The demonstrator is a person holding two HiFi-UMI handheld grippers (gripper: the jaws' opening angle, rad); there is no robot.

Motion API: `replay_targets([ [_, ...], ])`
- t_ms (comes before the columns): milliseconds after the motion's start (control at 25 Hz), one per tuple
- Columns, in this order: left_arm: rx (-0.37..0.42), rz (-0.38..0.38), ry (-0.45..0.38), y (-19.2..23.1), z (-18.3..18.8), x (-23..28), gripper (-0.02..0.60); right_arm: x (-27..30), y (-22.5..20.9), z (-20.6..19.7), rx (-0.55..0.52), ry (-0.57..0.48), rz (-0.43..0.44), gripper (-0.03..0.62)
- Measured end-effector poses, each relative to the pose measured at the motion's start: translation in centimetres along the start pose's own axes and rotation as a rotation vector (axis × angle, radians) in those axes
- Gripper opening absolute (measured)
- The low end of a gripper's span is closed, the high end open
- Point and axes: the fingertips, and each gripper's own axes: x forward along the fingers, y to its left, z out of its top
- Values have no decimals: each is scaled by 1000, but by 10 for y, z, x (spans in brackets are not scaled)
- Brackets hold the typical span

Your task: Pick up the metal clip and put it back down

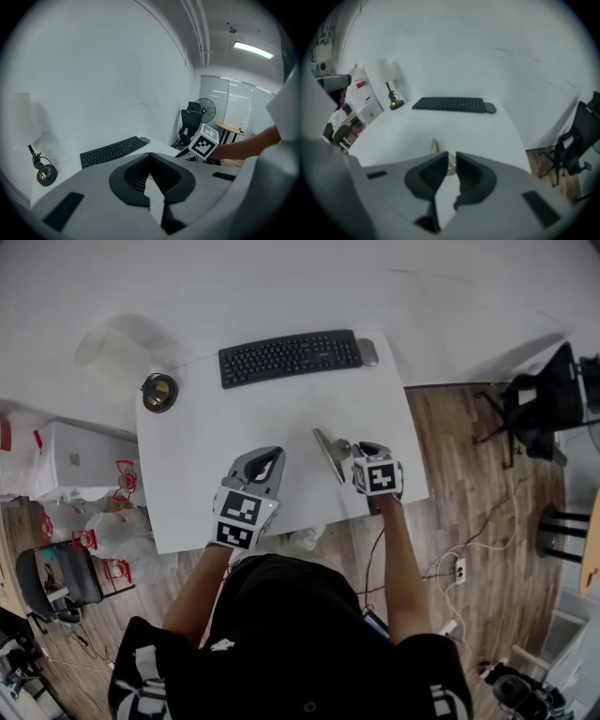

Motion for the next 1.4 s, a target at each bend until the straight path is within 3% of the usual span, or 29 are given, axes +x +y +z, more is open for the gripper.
replay_targets([
  [280,-9,-39,-24,-5,9,2,21,-35,8,22,-17,-83,-23,37],
  [720,29,-57,-80,-5,36,-1,21,-114,27,74,-36,-316,-70,35],
  [1400,142,-63,-202,-11,98,-22,21,-213,53,135,-50,-589,-126,35],
])
